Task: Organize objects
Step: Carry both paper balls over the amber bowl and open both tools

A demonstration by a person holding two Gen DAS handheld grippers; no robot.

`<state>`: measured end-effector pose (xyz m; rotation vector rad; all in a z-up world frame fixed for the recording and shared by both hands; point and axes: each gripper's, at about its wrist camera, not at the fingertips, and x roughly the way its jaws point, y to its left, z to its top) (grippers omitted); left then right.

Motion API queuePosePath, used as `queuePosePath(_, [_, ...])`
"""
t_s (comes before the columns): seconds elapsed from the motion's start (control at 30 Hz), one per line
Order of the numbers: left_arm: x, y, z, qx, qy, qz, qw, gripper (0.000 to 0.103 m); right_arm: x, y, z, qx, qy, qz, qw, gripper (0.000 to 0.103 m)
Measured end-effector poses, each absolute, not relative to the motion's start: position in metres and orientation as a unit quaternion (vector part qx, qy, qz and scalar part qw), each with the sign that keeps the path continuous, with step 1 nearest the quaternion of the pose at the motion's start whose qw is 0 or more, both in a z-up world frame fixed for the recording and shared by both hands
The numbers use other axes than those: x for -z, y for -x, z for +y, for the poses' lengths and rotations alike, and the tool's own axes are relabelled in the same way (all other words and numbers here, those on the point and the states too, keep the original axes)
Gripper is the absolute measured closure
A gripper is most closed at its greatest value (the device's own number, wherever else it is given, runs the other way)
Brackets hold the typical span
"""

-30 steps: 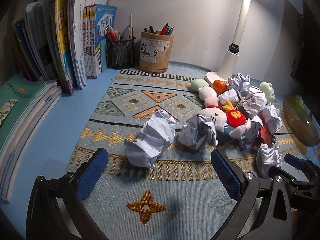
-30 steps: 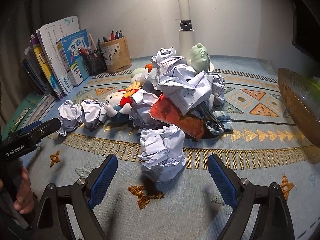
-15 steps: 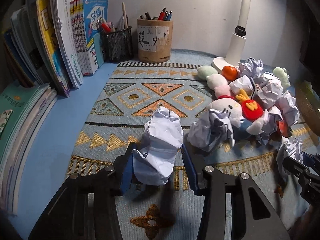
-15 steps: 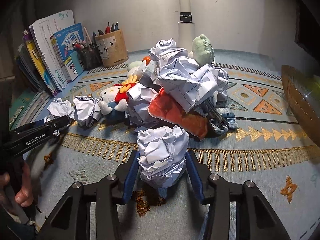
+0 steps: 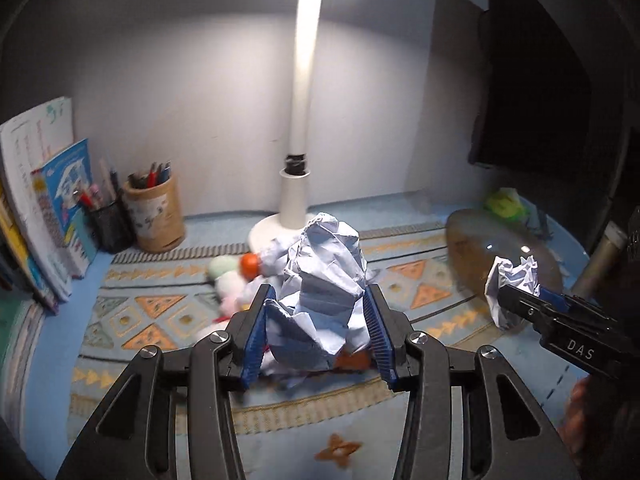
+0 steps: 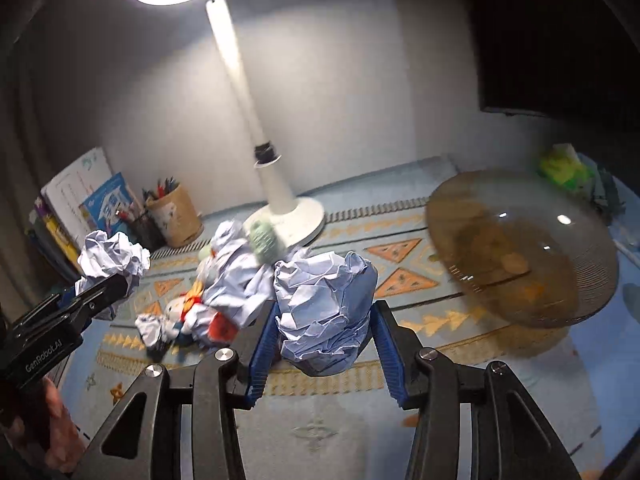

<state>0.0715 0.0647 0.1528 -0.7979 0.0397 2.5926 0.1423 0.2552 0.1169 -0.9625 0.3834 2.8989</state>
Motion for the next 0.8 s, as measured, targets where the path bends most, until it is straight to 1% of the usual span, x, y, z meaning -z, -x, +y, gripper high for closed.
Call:
queuePosePath(0.17, [-0.167,-0.053,0.150,-0.921,0.278,0.010,0.273,0.061,-0.144,-0.144,0.325,-0.948,0.267,0.139,0.105,0.057])
queuePosePath(0.33, [-0.161,-0.038,0.224,-0.907,0.277,0.022,0.317,0.061,-0.155,-0.128,0.386,-0.941,0.255,0.151,0.161,0.057])
queuePosePath(0.53, [-0.124,-0.016,0.273,-0.882,0.313,0.003,0.353,0.061,-0.135,-0.107,0.431,-0.922,0.280,0.174,0.201,0.057])
queuePosePath(0.73, [-0.099,-0.010,0.296,-0.866,0.334,-0.001,0.372,0.061,-0.107,-0.099,0.451,-0.913,0.293,0.180,0.219,0.057])
queuePosePath(0.77, [-0.097,-0.010,0.299,-0.865,0.334,0.000,0.374,0.060,-0.103,-0.097,0.454,-0.911,0.298,0.183,0.219,0.057])
queuePosePath(0.8, [-0.095,-0.009,0.303,-0.865,0.335,0.000,0.373,0.057,-0.099,-0.095,0.456,-0.909,0.302,0.186,0.220,0.057])
